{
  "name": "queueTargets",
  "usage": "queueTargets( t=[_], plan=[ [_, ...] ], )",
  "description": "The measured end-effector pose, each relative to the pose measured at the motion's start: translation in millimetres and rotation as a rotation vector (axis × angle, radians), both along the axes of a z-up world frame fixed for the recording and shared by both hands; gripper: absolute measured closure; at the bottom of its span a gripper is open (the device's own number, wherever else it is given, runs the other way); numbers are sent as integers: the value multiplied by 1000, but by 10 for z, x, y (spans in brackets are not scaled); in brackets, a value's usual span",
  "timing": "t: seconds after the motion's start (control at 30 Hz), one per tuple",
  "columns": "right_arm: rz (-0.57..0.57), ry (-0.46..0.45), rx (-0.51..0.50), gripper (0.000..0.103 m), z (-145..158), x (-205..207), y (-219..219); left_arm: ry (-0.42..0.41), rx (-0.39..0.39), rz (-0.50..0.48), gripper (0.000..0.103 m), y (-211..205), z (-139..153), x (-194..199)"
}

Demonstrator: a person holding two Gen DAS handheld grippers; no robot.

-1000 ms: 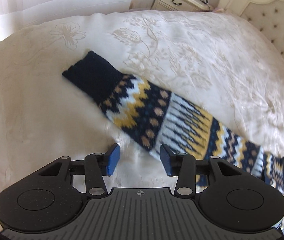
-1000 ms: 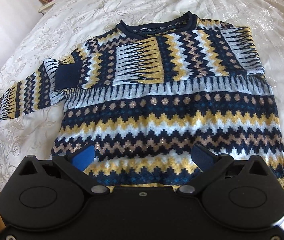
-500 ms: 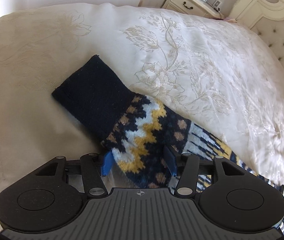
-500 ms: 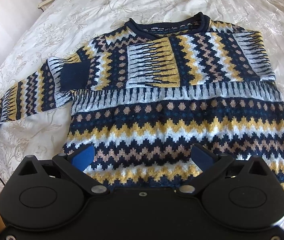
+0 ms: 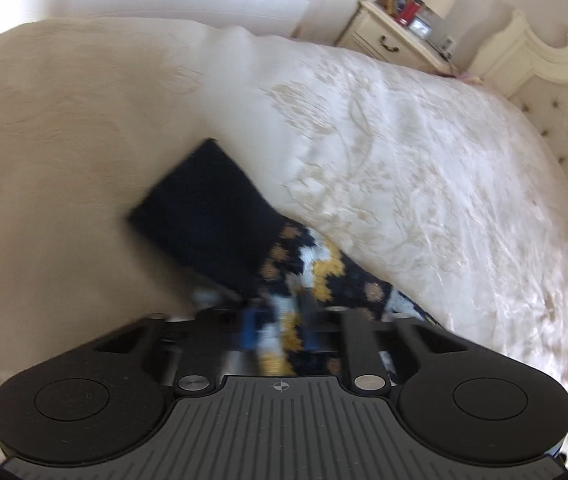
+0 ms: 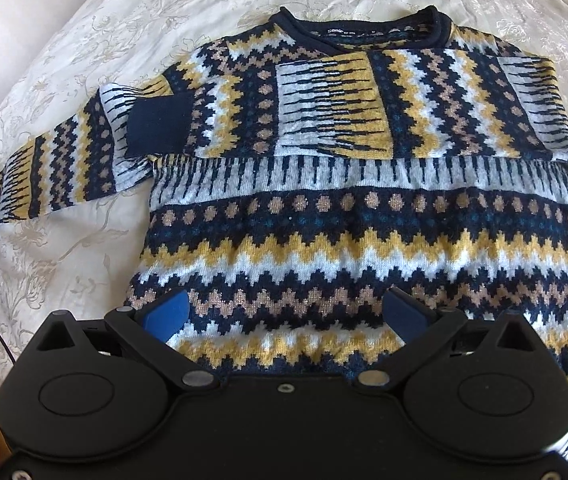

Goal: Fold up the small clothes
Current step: 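Grasp the other sleeve's navy cuff with the left gripper and lift it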

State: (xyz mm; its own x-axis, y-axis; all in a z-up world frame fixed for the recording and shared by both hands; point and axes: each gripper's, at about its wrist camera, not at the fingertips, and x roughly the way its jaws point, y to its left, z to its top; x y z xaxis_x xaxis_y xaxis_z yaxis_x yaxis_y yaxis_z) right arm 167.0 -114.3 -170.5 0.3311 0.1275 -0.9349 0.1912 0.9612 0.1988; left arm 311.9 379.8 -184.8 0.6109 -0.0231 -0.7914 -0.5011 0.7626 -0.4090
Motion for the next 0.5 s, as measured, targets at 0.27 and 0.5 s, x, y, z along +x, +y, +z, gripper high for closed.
queueTargets(
  t=[0.27, 0.5],
  plan=[
    [25, -23, 7, 1, 47, 26, 13, -113, 35, 95, 97, -22, 550, -539],
    [57, -39, 35, 1, 46, -69, 22, -243, 128, 100, 97, -301, 1114, -909]
  ],
)
